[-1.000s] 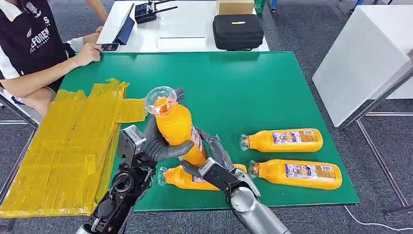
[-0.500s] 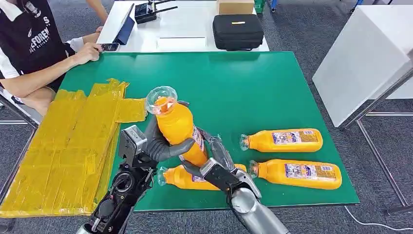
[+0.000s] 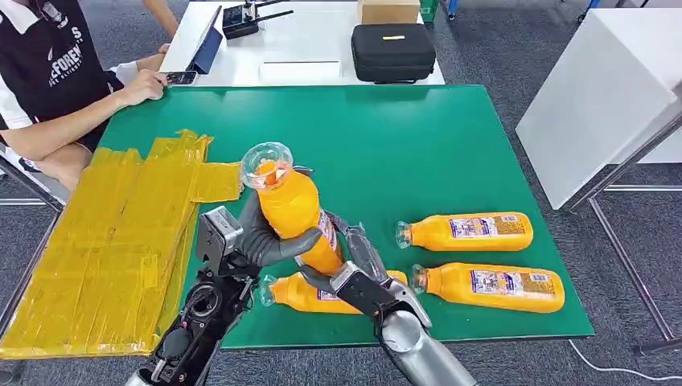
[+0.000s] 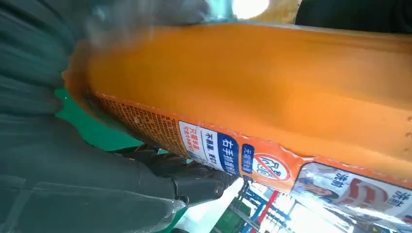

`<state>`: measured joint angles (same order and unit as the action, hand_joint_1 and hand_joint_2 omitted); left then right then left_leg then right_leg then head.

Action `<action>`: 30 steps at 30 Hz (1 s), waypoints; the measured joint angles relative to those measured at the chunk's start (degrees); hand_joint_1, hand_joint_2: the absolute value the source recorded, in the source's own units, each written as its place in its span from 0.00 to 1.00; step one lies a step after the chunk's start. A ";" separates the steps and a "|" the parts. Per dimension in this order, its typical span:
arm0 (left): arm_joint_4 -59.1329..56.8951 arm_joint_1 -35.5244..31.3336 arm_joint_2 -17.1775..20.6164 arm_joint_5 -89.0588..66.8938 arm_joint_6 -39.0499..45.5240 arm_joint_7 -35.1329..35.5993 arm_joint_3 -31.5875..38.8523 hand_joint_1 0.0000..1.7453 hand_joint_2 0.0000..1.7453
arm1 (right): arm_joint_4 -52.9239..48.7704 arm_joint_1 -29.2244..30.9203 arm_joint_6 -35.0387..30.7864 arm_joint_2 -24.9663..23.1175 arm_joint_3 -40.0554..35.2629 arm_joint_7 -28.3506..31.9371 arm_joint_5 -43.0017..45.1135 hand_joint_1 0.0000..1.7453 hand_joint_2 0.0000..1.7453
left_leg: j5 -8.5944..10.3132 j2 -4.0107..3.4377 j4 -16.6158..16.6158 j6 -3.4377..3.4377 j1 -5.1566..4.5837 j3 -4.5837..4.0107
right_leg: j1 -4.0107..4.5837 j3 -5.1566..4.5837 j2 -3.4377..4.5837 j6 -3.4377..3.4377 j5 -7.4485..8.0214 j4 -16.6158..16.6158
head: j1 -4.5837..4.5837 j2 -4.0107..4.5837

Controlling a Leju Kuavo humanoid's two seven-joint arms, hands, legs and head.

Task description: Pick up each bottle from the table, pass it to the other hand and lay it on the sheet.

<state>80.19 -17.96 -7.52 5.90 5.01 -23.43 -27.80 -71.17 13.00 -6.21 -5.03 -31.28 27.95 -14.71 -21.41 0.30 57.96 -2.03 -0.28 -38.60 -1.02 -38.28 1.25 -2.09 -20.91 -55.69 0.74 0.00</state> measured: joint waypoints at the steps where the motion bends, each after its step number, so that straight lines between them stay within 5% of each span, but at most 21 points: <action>1: 0.00 0.00 0.00 0.00 0.00 0.00 0.02 1.00 1.00 | 0.00 0.00 0.00 0.00 0.00 0.00 0.00 1.00 1.00 | 0.00 0.00 0.00 0.00 0.00 0.00 | 0.00 0.00 0.00 0.00 0.00 0.00 | 0.00 0.00; 6: 0.00 -0.01 0.00 0.11 0.04 0.00 0.02 1.00 1.00 | -0.02 -0.01 0.00 0.00 0.00 0.00 -0.11 1.00 1.00 | 0.00 0.00 0.00 0.00 0.00 0.00 | 0.00 0.00 0.00 0.00 0.00 0.00 | 0.00 0.00; 7: 0.00 -0.01 0.00 0.20 0.04 0.00 0.02 1.00 1.00 | -0.02 -0.01 -0.02 0.00 0.00 0.00 -0.20 0.13 1.00 | 0.00 0.00 0.00 0.00 0.00 0.00 | 0.00 0.00 0.00 0.00 0.00 0.00 | 0.00 0.00; 8: 0.00 -0.01 0.00 0.39 0.07 0.00 0.02 1.00 1.00 | -0.02 -0.01 -0.13 0.00 0.00 0.00 -0.26 0.00 1.00 | 0.00 0.00 0.00 0.00 0.00 0.00 | 0.00 0.00 0.00 0.00 0.00 0.00 | 0.00 0.00; 14: 0.02 -0.45 0.70 -5.85 7.58 1.91 1.47 1.00 1.00 | -1.79 -0.83 -9.83 0.11 -0.37 -2.54 -11.43 0.00 1.00 | 0.00 0.00 0.00 0.00 0.01 -0.01 | 0.01 0.01 0.00 0.00 0.00 -0.01 | 0.00 0.00; 18: -1.67 -4.16 3.74 -48.57 36.39 11.44 11.69 1.00 1.00 | -6.98 -3.77 -12.96 2.38 -0.24 -12.14 -26.72 0.00 1.00 | -0.02 -0.23 0.00 0.08 0.04 0.02 | 0.05 -0.17 0.24 0.19 0.14 -0.01 | -0.07 0.00; 22: -5.82 -7.90 5.22 -94.19 36.21 15.13 20.22 1.00 1.00 | -9.81 -5.56 -11.81 3.52 0.28 -16.21 -32.51 0.00 1.00 | 0.09 0.15 0.00 0.09 0.12 0.03 | 0.06 0.04 -0.16 0.19 0.01 -0.04 | 0.00 0.00; 30: -10.93 -9.29 6.75 -81.36 34.86 19.10 24.83 1.00 1.00 | -13.13 -7.88 -11.28 4.48 2.86 -16.98 -32.22 0.00 1.00 | 0.08 0.03 0.00 0.09 0.02 -0.03 | 0.01 -0.08 -0.04 0.24 0.08 -0.03 | 0.00 0.00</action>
<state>69.27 -27.25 -0.77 -75.46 39.87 -4.33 -2.97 -84.30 5.12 -17.48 -0.55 -28.41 10.97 -46.93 -21.33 0.34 57.95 -1.94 -0.26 -38.63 -1.00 -38.35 1.21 -1.85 -20.83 -55.72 0.74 0.00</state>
